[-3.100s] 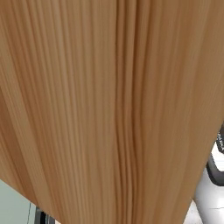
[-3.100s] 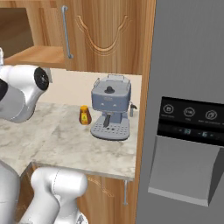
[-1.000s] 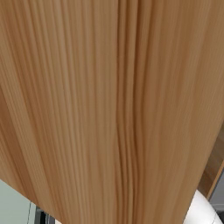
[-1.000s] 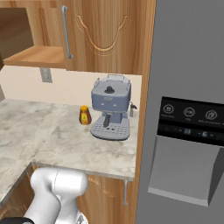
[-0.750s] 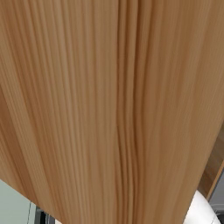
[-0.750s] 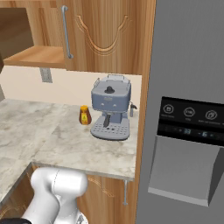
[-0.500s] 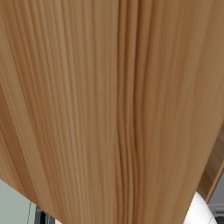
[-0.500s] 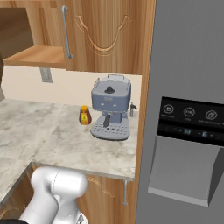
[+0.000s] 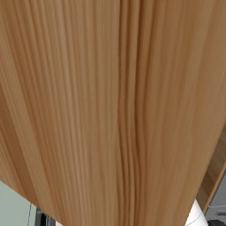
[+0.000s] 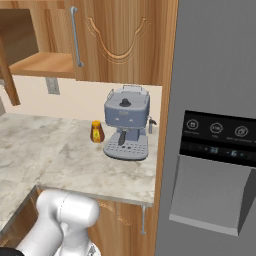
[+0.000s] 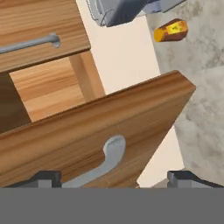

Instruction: Close all open cabinet doors.

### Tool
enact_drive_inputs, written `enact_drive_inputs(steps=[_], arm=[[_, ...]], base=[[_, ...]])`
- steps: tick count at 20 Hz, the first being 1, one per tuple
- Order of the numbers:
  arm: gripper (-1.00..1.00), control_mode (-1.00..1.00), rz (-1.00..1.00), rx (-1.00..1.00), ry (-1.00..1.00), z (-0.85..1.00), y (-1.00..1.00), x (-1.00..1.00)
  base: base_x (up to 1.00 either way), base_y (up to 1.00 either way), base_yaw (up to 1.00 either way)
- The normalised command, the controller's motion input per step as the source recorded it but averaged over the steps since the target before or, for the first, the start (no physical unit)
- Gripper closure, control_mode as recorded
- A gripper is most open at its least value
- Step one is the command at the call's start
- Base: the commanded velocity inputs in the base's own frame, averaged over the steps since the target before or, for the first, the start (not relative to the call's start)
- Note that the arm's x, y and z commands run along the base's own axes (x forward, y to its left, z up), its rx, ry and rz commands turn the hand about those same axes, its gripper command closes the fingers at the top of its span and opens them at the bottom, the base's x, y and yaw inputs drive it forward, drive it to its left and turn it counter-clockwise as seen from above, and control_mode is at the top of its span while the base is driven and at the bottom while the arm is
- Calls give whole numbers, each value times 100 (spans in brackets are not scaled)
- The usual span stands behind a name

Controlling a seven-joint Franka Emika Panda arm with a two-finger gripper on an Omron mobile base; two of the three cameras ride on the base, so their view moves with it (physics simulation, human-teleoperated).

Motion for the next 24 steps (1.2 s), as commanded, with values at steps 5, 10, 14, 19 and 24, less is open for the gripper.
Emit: enact_drive_inputs(steps=[5,10,14,19,24], arm=[[-100,-100,-25,-4,0,0,-25,56],[-100,-100,-21,-1,0,0,-22,63],[-100,-100,-12,0,0,-6,-23,68],[-100,-100,-8,0,0,-16,-24,79],[-100,-100,-2,0,0,-22,-19,88]], base=[[0,0,0],[0,0,0],[0,0,0],[0,0,0],[0,0,0]])
